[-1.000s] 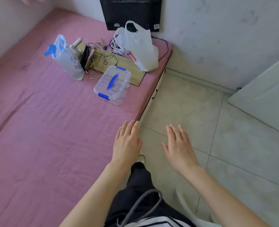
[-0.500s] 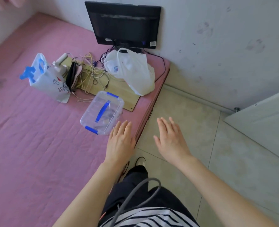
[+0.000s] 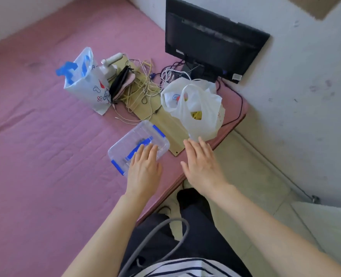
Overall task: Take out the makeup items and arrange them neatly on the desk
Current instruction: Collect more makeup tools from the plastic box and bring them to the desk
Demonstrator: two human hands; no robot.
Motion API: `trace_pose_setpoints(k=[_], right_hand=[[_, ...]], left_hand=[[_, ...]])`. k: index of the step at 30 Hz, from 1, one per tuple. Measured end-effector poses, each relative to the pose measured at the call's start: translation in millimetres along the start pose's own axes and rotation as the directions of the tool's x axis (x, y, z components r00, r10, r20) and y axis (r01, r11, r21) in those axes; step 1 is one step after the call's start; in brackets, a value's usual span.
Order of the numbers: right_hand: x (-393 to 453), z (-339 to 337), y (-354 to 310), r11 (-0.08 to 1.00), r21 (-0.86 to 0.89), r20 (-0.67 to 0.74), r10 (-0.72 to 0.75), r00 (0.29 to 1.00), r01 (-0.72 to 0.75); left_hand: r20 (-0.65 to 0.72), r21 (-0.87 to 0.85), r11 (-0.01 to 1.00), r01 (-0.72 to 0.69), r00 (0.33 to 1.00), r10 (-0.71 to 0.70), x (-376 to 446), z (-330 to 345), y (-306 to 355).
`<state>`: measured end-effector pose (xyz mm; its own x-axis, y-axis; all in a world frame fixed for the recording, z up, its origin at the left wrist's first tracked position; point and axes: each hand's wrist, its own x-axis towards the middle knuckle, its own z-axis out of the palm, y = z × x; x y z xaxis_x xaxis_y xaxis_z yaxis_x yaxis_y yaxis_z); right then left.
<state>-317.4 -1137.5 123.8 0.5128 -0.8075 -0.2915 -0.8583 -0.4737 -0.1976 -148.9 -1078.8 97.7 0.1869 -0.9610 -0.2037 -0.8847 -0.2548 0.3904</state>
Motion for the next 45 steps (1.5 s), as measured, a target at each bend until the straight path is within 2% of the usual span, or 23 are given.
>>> trace_pose_setpoints(k=[5, 10, 15, 19, 22, 29, 31, 34, 37, 41, 45], right_hand=[[59, -9, 17, 0.977, -0.028, 0.113, -0.207, 0.972, 0.212], [105, 0, 31, 0.920, -0.059, 0.212, -0.368, 0.906, 0.387], [143, 27, 36, 0.884, -0.079, 0.292, -0.420, 0.859, 0.460], [175, 52, 33, 0.878, -0.088, 0.334, -0.420, 0.844, 0.471], [200, 72, 26, 0.889, -0.069, 0.348, -0.404, 0.846, 0.452], [244, 145, 18, 0.930, -0.017, 0.360, -0.336, 0.870, 0.367], [255, 166, 20, 0.949, 0.004, 0.358, -0.297, 0.885, 0.316], [268, 191, 25, 0.971, 0.052, 0.329, -0.237, 0.914, 0.233], [283, 210, 28, 0.979, 0.168, 0.301, -0.161, 0.940, 0.114], [298, 231, 32, 0.973, 0.229, 0.276, -0.082, 0.958, 0.018], [304, 247, 38, 0.971, 0.237, 0.215, -0.091, 0.972, 0.039]], left_hand=[[-0.058, -0.011, 0.974, 0.225, 0.973, -0.225, 23, 8, -2], [-0.099, -0.079, 0.905, 0.418, 0.900, -0.425, 32, 26, -3], [-0.114, -0.196, 0.798, 0.570, 0.795, -0.596, 28, 48, -20], [-0.078, -0.234, 0.726, 0.647, 0.732, -0.677, 31, 72, -47], [-0.042, -0.270, 0.661, 0.701, 0.677, -0.735, 41, 90, -73], [-0.024, -0.307, 0.576, 0.757, 0.599, -0.800, 65, 147, -135], [-0.035, -0.376, 0.504, 0.778, 0.532, -0.846, 70, 164, -150], [0.001, -0.518, 0.330, 0.789, 0.387, -0.922, 75, 187, -167], [0.029, -0.609, 0.214, 0.764, 0.291, -0.956, 81, 207, -182], [-0.056, -0.669, 0.215, 0.711, 0.240, -0.969, 89, 229, -195], [-0.046, -0.751, 0.168, 0.638, 0.203, -0.978, 94, 242, -205]])
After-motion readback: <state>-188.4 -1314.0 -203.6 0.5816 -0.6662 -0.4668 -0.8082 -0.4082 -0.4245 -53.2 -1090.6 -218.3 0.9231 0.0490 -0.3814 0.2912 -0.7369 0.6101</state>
